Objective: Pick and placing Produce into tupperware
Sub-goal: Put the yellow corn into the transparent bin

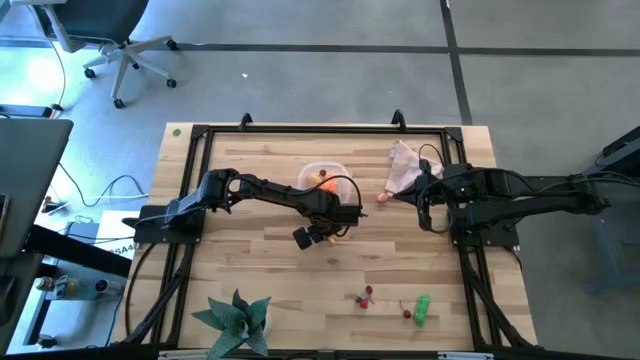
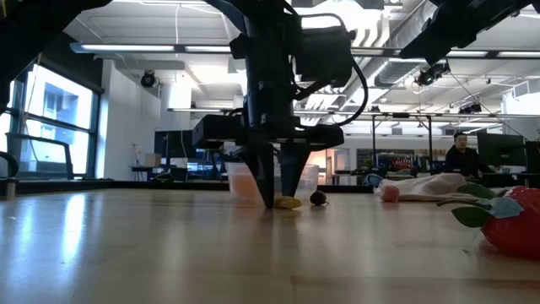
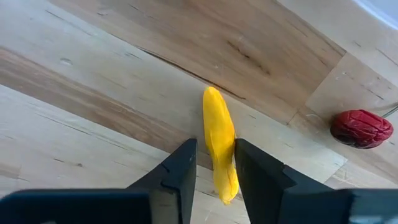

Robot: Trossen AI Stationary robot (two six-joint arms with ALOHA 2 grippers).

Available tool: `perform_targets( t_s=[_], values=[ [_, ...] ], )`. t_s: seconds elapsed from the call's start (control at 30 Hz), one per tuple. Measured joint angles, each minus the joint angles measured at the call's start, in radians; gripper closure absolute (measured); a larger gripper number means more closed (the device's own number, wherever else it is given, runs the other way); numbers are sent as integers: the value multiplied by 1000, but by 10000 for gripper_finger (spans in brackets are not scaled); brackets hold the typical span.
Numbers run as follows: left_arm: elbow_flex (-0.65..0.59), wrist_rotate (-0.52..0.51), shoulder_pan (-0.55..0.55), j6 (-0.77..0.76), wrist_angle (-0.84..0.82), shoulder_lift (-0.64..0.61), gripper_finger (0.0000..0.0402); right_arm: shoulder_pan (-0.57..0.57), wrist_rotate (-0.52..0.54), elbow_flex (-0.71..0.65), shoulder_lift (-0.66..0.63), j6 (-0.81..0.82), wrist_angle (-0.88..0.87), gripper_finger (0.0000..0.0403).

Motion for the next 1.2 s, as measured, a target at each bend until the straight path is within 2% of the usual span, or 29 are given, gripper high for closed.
perform_targets(
  t_s=[0.6, 1.1, 1.2],
  values=[
    [0, -12, -1, 8, -13, 0, 356, 0, 0, 0, 0, 0, 0, 402],
    [2, -15, 0, 24, -18, 1, 355, 0, 0, 0, 0, 0, 0, 402],
    [48, -56, 1, 59, -93, 6, 355, 0, 0, 0, 0, 0, 0, 402]
  ],
)
